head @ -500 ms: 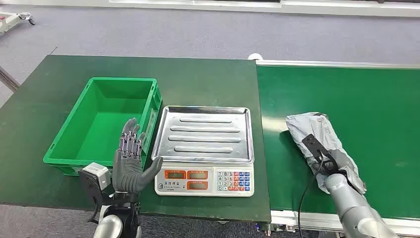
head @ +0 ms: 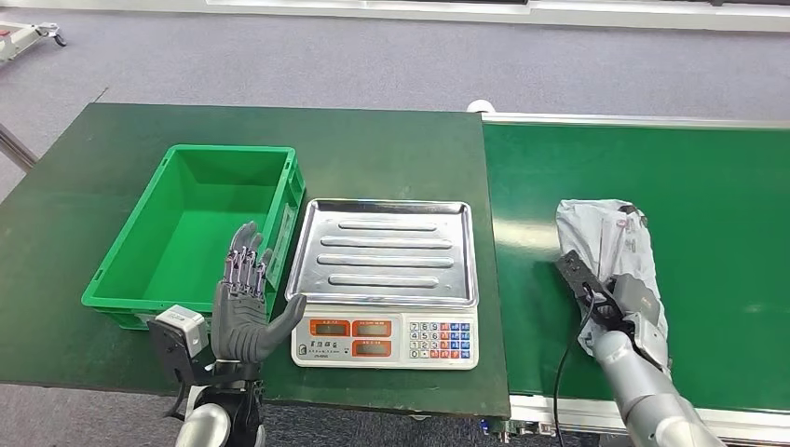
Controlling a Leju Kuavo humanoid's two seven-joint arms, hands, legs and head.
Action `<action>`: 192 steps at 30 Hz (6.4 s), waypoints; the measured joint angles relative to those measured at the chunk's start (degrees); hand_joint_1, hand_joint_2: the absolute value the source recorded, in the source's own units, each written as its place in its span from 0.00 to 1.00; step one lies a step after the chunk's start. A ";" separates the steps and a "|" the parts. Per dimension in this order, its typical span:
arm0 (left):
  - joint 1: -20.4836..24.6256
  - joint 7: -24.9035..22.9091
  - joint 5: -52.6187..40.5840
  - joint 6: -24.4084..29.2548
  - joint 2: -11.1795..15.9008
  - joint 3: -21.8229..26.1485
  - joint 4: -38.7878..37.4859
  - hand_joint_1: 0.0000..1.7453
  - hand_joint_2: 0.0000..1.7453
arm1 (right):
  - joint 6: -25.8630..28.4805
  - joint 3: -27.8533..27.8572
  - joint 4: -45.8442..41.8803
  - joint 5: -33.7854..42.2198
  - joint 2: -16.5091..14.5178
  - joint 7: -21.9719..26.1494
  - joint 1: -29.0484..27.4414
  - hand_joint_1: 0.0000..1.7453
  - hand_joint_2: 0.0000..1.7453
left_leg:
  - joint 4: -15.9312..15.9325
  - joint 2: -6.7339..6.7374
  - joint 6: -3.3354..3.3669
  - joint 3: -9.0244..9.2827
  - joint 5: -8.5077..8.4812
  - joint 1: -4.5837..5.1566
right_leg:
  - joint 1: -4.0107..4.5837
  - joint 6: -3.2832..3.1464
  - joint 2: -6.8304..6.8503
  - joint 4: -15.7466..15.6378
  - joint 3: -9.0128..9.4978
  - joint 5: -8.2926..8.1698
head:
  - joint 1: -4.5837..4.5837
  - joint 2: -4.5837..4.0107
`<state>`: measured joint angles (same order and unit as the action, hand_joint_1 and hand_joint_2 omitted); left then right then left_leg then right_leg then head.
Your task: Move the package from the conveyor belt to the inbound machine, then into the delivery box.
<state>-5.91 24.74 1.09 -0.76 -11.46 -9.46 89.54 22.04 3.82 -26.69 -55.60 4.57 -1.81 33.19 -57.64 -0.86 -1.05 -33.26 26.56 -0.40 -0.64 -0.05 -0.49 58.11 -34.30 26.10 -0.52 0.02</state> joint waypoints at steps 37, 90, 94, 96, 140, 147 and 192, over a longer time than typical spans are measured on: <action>0.68 2.16 -3.52 1.35 -0.40 1.03 -1.01 0.00 1.00 | -8.15 -25.21 -37.49 11.87 -5.99 7.29 -6.11 1.00 1.00 | 0.01 0.03 -0.02 -0.03 -0.01 0.00 | 0.01 -0.01 -0.04 0.01 -0.07 0.00 | -0.01 0.00; 4.28 1.15 -4.00 0.74 -0.84 1.03 -5.37 0.00 1.00 | -11.76 -42.16 -38.38 20.45 -15.45 6.48 -4.15 0.24 1.00 | 0.02 0.09 -0.07 -0.05 -0.04 -0.09 | 0.09 -0.04 -0.06 0.03 -0.13 0.00 | -0.01 0.00; 4.28 1.16 -3.64 0.74 -0.86 1.03 -5.39 0.00 1.00 | -12.17 -42.16 -37.55 20.34 -15.45 5.46 -3.56 0.00 1.00 | 0.02 0.09 -0.08 -0.05 -0.04 -0.09 | 0.09 -0.05 -0.06 0.03 -0.13 -0.01 | -0.01 0.00; 4.28 1.17 -3.60 0.74 -0.86 1.03 -5.39 0.00 1.00 | -12.18 -42.16 -37.06 20.33 -15.45 5.40 -3.23 0.00 1.00 | 0.02 0.09 -0.08 -0.05 -0.04 -0.09 | 0.09 -0.06 -0.06 0.03 -0.13 -0.01 | -0.01 0.00; 8.44 4.34 -12.05 6.44 0.25 0.57 -7.47 0.00 1.00 | -31.26 -24.80 -39.40 66.62 -13.58 24.28 -12.04 0.00 1.00 | -0.01 -0.04 -0.07 -0.04 -0.05 -0.07 | 0.08 -0.06 0.03 0.02 -0.14 -0.02 | 0.00 0.00; 16.20 4.89 -19.89 5.55 1.95 -0.85 -14.03 0.00 1.00 | -30.45 -25.33 -45.02 70.41 -13.19 24.45 -15.11 0.00 1.00 | -0.01 0.11 -0.12 -0.03 -0.09 -0.06 | 0.08 -0.13 -0.12 0.02 -0.16 -0.08 | -0.01 0.00; 55.76 15.09 -54.48 -28.10 13.71 -25.70 -65.04 1.00 1.00 | -36.08 -24.60 -53.94 71.38 -10.18 24.75 -23.39 0.00 1.00 | 0.06 0.57 -0.31 0.03 -0.30 -0.16 | 0.14 -0.24 -0.61 0.06 -0.29 -0.43 | -0.01 0.00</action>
<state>49.85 39.83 -53.39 -28.86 2.24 -35.17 24.51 -14.04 -20.78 -80.63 15.78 -5.61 22.94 9.80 -57.59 -0.29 -1.36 -33.23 26.26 -0.55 -0.50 -0.29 -1.11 58.17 -34.58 25.67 -0.52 0.02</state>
